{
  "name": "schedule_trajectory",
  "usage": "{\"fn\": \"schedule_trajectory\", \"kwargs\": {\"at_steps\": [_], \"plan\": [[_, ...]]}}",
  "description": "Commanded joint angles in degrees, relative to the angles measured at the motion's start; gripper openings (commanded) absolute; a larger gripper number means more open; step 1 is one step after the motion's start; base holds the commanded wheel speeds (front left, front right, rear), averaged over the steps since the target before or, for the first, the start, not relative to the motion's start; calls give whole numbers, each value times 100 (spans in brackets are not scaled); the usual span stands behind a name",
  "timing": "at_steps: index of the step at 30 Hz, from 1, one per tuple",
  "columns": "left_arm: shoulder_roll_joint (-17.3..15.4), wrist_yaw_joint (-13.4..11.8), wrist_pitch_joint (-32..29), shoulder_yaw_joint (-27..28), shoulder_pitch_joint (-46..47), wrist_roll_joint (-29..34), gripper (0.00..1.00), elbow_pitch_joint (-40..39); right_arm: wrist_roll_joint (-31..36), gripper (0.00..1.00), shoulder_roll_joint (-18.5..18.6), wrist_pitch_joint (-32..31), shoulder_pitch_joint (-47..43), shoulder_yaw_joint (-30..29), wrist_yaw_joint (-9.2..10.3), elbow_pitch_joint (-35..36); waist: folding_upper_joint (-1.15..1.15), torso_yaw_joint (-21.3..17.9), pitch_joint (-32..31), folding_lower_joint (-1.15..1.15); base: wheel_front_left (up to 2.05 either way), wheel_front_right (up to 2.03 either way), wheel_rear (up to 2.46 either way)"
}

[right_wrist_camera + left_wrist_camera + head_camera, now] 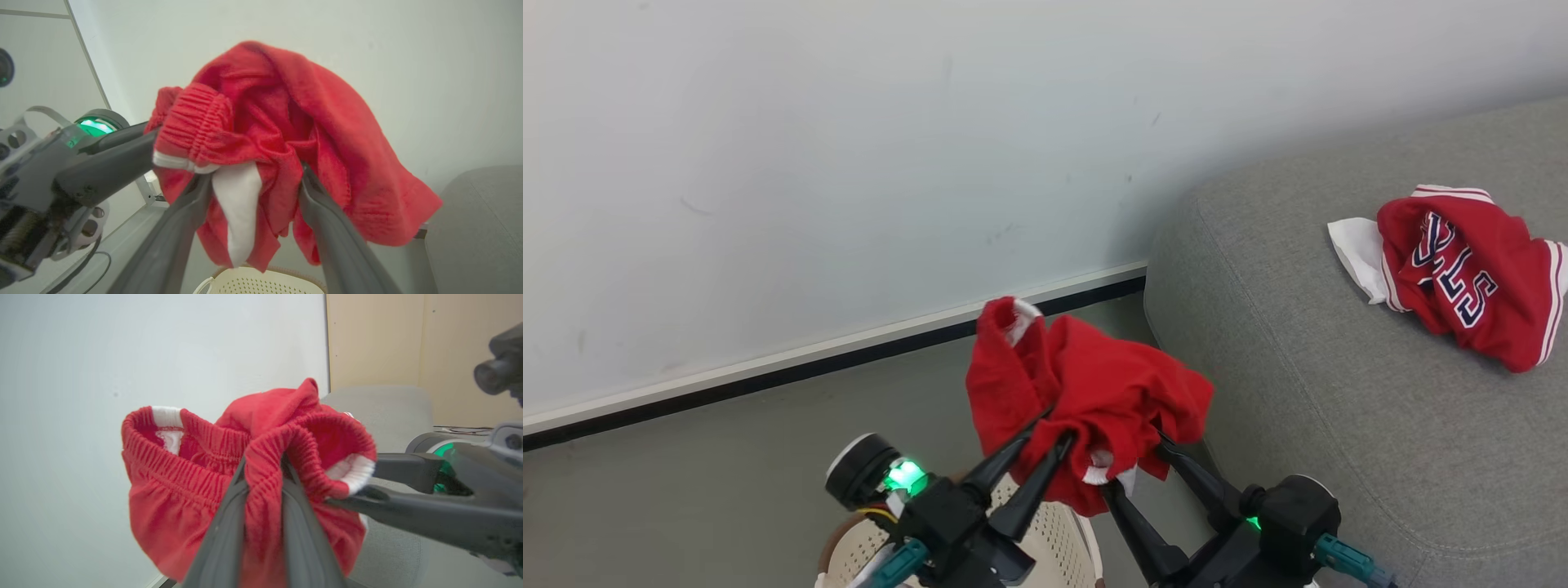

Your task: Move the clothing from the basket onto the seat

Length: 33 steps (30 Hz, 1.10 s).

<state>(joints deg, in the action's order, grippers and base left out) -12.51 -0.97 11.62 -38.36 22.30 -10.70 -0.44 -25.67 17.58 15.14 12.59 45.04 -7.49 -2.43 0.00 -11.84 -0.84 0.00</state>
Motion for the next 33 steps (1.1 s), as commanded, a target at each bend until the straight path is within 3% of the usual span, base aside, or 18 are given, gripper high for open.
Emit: {"fn": "schedule_trajectory", "kwargs": {"at_steps": [1,8,9,10,19,20,21,23,24,33], "plan": [[19,29,-1,-33,73,49,0,-55,-39,100,27,10,91,12,-1,2,0,1,2,0,0,0,0],[100,160,-97,-248,192,53,0,-199,-133,100,25,9,157,142,-1,-143,0,29,17,0,0,0,0],[95,171,-113,-257,205,45,0,-207,-147,74,25,9,185,163,-1,-148,0,31,22,0,0,0,0],[81,179,-125,-284,216,23,0,-204,-158,0,29,9,220,207,-1,-141,0,39,33,0,0,0,0],[-24,96,-123,-179,144,-97,0,-78,-99,0,9,11,231,104,-1,69,0,71,48,0,0,0,0],[-35,87,-107,-167,141,-106,11,-77,-92,0,4,11,217,83,-1,91,0,74,47,0,0,0,0],[-54,79,-99,-158,136,-112,29,-80,-83,0,-1,11,204,49,-1,115,0,77,48,0,0,0,0],[-83,42,-77,-132,124,-108,95,-99,-42,0,-16,11,174,-31,-1,163,0,79,50,0,0,0,0],[-86,39,-78,-126,120,-117,100,-109,-25,0,-24,11,158,-75,-1,189,0,79,53,0,0,0,0],[-124,31,-125,-122,89,-221,100,-145,129,0,-47,10,58,-444,-1,298,0,88,82,0,0,0,0]]}}
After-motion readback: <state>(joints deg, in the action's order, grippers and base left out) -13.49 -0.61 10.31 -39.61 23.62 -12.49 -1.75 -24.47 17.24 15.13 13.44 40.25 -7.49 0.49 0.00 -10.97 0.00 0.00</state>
